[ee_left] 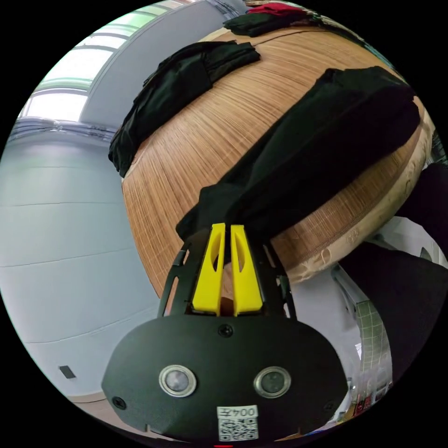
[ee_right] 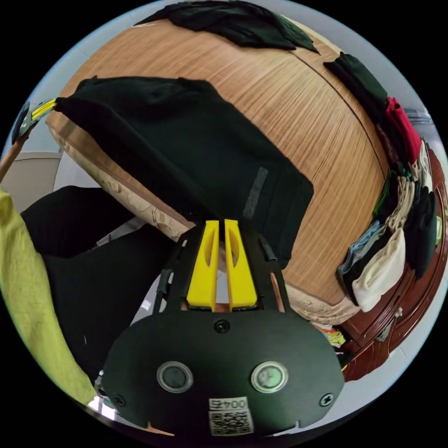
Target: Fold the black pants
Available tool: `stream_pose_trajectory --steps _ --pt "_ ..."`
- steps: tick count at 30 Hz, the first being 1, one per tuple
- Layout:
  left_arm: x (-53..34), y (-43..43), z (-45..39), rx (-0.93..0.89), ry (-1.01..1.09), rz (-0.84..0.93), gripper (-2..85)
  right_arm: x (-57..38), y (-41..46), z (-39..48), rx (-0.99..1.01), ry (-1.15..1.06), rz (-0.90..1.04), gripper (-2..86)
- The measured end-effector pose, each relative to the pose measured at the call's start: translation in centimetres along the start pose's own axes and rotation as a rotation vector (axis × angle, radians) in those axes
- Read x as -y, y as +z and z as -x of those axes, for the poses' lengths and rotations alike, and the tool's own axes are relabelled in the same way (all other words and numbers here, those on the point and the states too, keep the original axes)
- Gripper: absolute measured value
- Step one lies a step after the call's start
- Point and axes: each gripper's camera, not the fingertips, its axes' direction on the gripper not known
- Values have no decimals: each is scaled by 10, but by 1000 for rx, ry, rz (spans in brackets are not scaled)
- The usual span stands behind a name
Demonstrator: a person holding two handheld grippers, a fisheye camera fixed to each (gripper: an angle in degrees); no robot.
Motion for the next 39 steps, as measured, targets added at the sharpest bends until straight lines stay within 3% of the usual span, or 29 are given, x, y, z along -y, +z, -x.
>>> stream_pose_trajectory --steps 12,17,27,32,35,39 --pt "-52 61 -20 -5 54 171 35 3 92 2 50 141 197 41" --pt "-66 102 17 -243 -41 278 76 6 111 -18 141 267 269 48" --pt "-163 143 98 -433 -238 324 138 -32 96 -29 188 368 197 86" --pt "-213 159 161 -549 -572 206 134 -23 60 -37 186 424 1 77" --pt "-216 179 195 -589 -722 114 133 11 63 -38 260 393 -2 78" --pt "-190 210 219 -579 -675 83 132 52 81 -34 345 385 29 77"
